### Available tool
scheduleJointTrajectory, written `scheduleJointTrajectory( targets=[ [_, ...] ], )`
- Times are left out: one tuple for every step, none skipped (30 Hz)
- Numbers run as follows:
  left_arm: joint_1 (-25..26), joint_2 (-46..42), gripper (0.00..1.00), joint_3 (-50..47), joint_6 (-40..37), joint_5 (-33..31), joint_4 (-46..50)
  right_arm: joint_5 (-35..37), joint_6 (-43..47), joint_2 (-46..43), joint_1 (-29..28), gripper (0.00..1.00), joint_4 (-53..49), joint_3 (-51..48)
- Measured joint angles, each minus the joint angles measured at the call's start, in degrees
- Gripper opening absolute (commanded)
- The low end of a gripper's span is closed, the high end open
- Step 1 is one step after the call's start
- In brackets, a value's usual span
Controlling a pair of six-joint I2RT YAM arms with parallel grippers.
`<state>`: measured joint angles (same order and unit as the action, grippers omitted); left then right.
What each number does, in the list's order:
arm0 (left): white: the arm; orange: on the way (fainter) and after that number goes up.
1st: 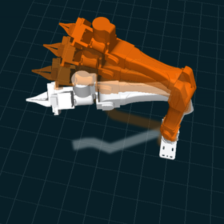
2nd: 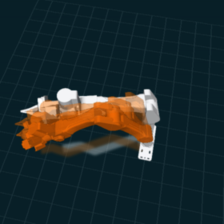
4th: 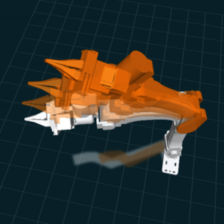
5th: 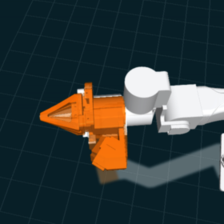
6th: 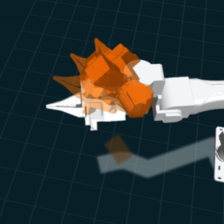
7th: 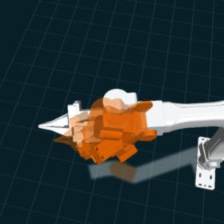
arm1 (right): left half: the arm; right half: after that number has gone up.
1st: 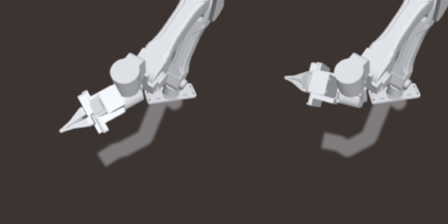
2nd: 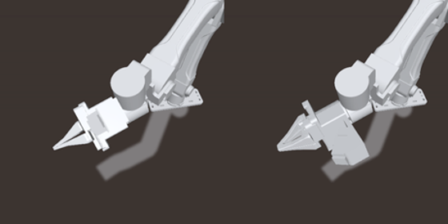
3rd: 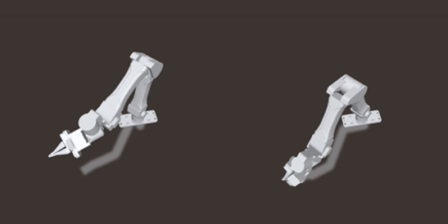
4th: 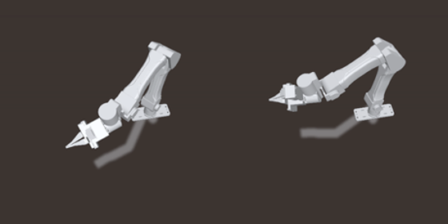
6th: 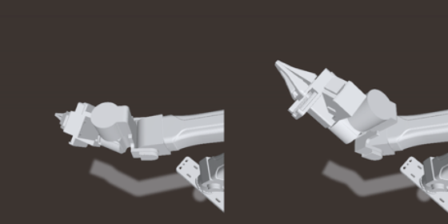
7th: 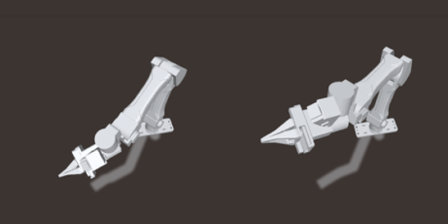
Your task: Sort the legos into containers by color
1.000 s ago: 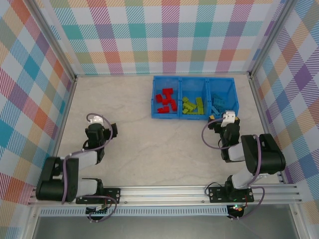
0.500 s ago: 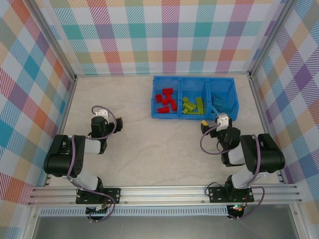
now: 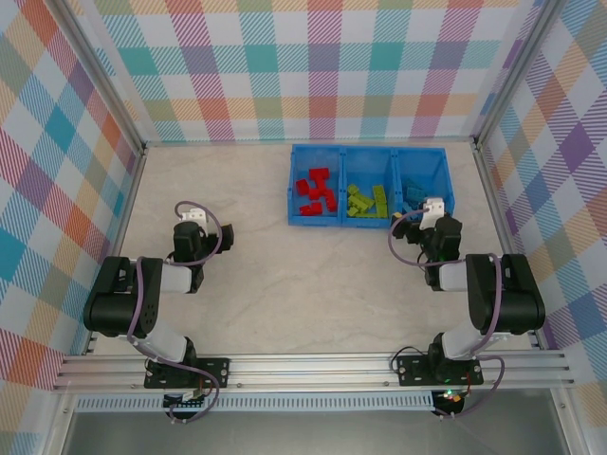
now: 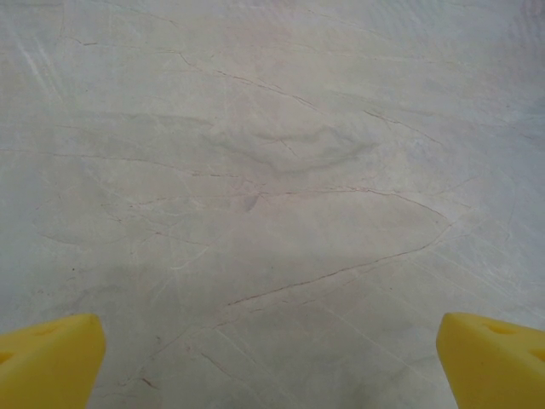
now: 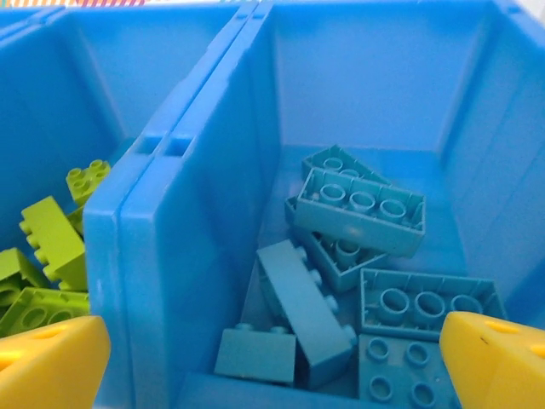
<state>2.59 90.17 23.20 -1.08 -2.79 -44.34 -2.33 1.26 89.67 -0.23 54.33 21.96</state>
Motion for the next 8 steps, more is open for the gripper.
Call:
scheduleJointTrajectory(
  targets=[
    [0.0, 0.0, 1.0, 0.0, 0.0, 0.0, 0.0, -0.3, 0.0, 0.0, 0.0, 1.0, -0.3, 0.0],
    [0.0, 0.0, 1.0, 0.0, 0.0, 0.0, 0.0, -0.4, 0.0, 0.0, 0.0, 1.0, -0.6, 0.0],
    [0.0, 0.0, 1.0, 0.0, 0.0, 0.0, 0.0, -0.6, -0.2, 0.0, 0.0, 1.0, -1.0, 0.0],
    [0.0, 0.0, 1.0, 0.0, 0.0, 0.0, 0.0, -1.1, -0.4, 0.0, 0.2, 1.0, -1.6, 0.0],
    [0.0, 0.0, 1.0, 0.0, 0.0, 0.0, 0.0, -1.6, -0.5, 0.0, 0.3, 1.0, -2.1, 0.1],
    [0.0, 0.0, 1.0, 0.0, 0.0, 0.0, 0.0, -1.9, -0.7, 0.0, 0.6, 1.0, -2.5, 0.1],
    [0.0, 0.0, 1.0, 0.0, 0.0, 0.0, 0.0, -2.1, -0.7, 0.0, 0.7, 1.0, -2.8, 0.1],
    [0.0, 0.0, 1.0, 0.0, 0.0, 0.0, 0.0, -2.3, -0.8, 0.0, 0.9, 1.0, -2.9, 0.1]
  ],
)
